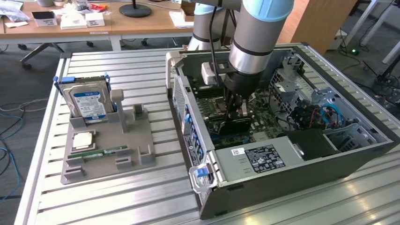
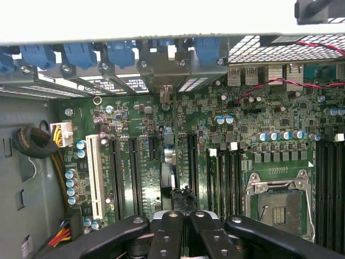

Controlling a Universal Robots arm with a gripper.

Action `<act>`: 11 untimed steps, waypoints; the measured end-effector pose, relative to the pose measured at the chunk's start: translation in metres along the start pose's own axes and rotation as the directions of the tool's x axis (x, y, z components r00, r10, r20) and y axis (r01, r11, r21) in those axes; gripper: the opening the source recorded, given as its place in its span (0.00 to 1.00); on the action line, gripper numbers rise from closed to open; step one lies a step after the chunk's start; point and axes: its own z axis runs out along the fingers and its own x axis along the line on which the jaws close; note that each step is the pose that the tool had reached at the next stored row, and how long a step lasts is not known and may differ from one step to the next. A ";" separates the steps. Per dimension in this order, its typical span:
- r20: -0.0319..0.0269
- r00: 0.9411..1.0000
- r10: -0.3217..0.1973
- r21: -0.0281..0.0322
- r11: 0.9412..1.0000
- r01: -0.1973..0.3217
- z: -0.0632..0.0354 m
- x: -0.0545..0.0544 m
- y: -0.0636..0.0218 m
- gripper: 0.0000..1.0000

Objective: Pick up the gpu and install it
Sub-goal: 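Press down on the gpu until it lock into place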

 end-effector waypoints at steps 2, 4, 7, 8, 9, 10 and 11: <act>0.000 1.000 0.000 0.000 1.000 0.000 0.0000 0.000 0.0000 0.11; 0.000 1.000 0.000 0.000 1.000 0.000 0.0000 0.000 0.0000 0.11; 0.000 1.000 0.000 0.000 1.000 0.000 0.0000 0.000 0.0000 0.11; 0.000 1.000 0.000 0.000 1.000 0.000 0.0000 0.000 0.0000 0.11; 0.000 1.000 0.000 0.000 1.000 0.000 0.0000 0.000 0.0000 0.11; 0.000 1.000 0.000 0.000 1.000 0.000 0.0000 0.000 0.0000 0.11; 0.000 1.000 0.000 0.000 1.000 0.000 0.0000 0.000 0.0000 0.11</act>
